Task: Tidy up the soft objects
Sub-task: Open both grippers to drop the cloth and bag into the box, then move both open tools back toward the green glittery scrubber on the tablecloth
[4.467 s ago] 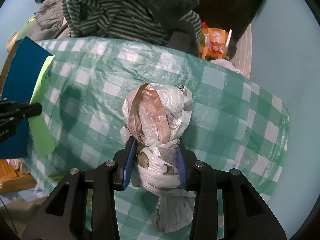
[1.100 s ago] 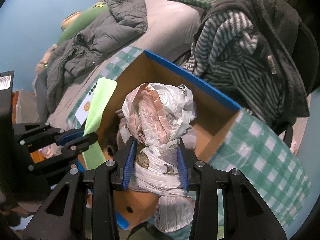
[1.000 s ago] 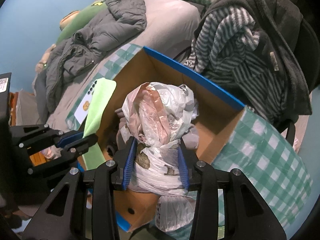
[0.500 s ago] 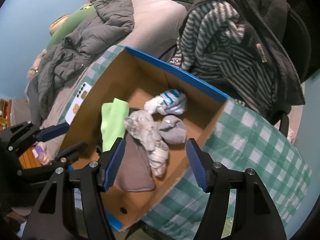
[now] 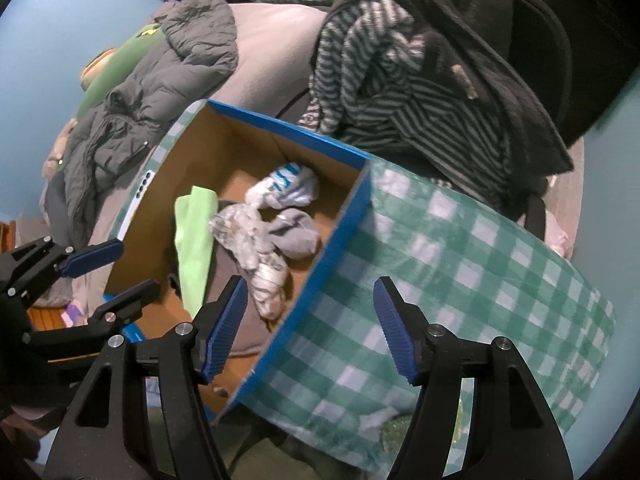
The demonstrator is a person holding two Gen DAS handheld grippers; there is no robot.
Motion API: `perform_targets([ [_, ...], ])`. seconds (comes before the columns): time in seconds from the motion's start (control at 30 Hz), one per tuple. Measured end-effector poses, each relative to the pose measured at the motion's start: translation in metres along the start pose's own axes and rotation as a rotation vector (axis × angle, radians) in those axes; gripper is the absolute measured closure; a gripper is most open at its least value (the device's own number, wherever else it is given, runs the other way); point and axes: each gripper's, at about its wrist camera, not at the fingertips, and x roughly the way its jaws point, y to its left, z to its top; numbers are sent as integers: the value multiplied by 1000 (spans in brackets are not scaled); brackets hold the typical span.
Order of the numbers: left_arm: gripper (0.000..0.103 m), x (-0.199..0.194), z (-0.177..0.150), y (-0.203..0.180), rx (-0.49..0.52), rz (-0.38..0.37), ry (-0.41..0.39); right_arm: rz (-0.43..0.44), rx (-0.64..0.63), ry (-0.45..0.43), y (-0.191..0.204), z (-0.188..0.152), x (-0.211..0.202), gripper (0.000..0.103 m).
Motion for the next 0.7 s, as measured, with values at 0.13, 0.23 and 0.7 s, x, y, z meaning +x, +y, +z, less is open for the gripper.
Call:
perform_targets([
  [0.13,54,-2,1,-16,34,-13,-1,-15,28,-3,-15,-11,-8,37],
  [0.23,54,-3,3,-31,66,-25,1,-31,53,2,-30,-22,-12,37],
  [0.7,53,1,0,-98,208,-90,33,-96,205,55,-97,-94,-20,36],
])
